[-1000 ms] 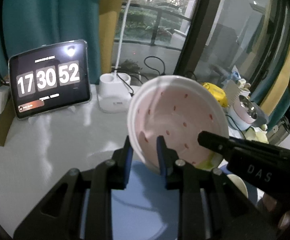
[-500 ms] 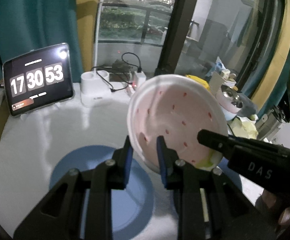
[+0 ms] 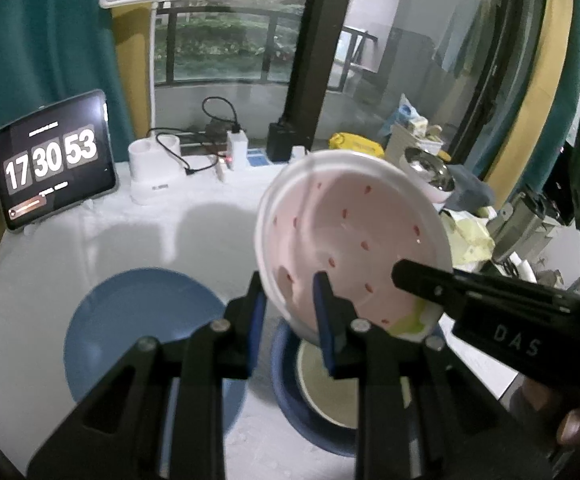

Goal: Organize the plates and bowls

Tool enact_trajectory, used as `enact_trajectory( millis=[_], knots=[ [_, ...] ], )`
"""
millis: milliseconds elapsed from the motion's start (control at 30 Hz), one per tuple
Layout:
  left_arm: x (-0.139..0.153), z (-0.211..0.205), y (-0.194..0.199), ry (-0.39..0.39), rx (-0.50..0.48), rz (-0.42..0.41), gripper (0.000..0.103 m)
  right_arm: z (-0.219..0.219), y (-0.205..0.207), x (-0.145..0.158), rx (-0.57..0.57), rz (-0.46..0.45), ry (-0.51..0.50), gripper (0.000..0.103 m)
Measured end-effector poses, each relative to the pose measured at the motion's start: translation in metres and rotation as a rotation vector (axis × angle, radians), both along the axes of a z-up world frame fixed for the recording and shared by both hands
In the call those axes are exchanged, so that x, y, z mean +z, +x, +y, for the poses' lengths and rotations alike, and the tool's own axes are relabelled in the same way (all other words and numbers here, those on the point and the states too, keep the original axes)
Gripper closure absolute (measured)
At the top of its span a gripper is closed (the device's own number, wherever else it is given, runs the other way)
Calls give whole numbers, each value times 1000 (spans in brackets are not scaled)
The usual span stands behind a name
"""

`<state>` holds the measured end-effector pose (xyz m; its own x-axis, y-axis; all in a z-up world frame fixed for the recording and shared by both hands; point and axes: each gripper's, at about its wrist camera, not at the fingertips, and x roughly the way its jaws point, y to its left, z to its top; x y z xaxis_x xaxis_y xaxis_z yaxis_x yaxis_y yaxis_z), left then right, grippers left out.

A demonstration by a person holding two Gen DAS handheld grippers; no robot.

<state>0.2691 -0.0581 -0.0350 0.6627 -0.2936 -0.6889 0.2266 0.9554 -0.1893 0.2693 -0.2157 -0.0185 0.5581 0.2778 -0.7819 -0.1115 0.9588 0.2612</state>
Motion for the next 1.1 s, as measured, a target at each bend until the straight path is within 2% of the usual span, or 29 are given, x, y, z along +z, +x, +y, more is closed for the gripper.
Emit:
enact_trajectory(
  millis=[467, 1100],
  knots=[
    [-18, -23, -26, 14, -36, 45, 79, -27, -32, -23, -23, 47, 12, 83],
    [-45, -34, -36, 58, -45, 92, 79, -32, -40, -56, -21, 138, 1, 83]
  ],
)
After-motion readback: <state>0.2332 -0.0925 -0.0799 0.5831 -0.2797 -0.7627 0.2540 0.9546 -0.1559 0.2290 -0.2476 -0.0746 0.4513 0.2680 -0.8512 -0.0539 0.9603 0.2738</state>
